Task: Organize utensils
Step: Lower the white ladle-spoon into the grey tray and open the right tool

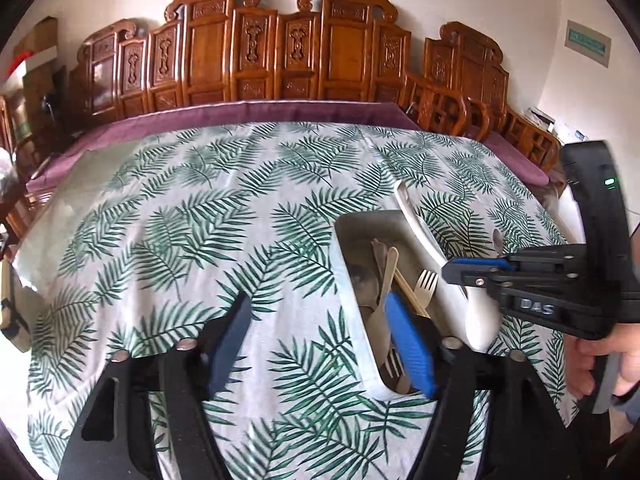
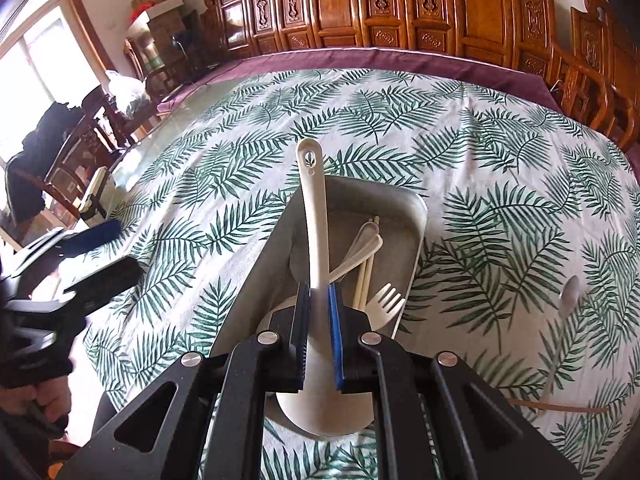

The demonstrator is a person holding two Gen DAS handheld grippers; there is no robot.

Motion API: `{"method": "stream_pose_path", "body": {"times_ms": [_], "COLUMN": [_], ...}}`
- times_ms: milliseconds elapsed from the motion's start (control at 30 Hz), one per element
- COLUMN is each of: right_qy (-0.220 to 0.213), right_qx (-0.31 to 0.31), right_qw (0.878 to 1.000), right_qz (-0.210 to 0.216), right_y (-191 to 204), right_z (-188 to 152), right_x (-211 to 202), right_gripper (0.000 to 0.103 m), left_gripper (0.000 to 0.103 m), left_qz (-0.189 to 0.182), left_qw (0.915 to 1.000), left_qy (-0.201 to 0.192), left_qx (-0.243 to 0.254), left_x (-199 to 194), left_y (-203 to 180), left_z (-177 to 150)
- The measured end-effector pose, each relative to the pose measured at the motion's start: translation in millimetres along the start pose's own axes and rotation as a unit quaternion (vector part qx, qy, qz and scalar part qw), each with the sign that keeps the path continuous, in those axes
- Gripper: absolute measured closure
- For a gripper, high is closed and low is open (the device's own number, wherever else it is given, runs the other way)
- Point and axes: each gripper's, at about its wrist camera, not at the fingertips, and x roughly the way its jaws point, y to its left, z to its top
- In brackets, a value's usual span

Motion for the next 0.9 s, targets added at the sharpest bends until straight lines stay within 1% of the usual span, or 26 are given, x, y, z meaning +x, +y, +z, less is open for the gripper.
{"method": "stream_pose_path", "body": {"times_ms": [33, 133, 367, 500, 700, 900], "right_qy": [0.002, 0.010, 0.028, 0.030, 0.017, -0.001], "right_qx": [0.001, 0.001, -0.002, -0.020, -0.026, -0.025], "right_qw": [1.000, 1.000, 1.000, 0.999, 0.999, 0.999], "right_qz": [-0.001, -0.007, -0.005, -0.006, -0.010, -0.024], "right_y": [-0.1, 0.1, 2.1, 6.3, 0.4, -20.2], "right_z": [0.2, 1.0, 1.8, 1.8, -4.9, -26.1], "right_x": [3.1, 14.4, 30.7, 31.5, 11.7, -24.9], "right_gripper": [0.092, 0.092, 0.090, 0.090, 0.090, 0.090], "left_gripper": [0.026, 0.020, 0.018, 0.018, 0.018, 0.018], "left_qz": [0.003, 0.009, 0.011, 0.012, 0.013, 0.004], "left_qw": [1.0000, 0.9999, 0.9998, 0.9998, 0.9997, 0.9996], "left_qy": [-0.002, -0.008, -0.014, -0.016, -0.015, -0.016], "left_qx": [0.002, 0.007, 0.006, 0.006, 0.012, 0.023], "left_x": [-2.6, -10.6, -24.6, -28.2, -31.8, -32.2], "left_y": [0.9, 1.2, 3.6, 2.3, -7.9, -25.7], "left_z": [0.0, -1.3, -4.4, -5.3, -5.9, -4.6]}}
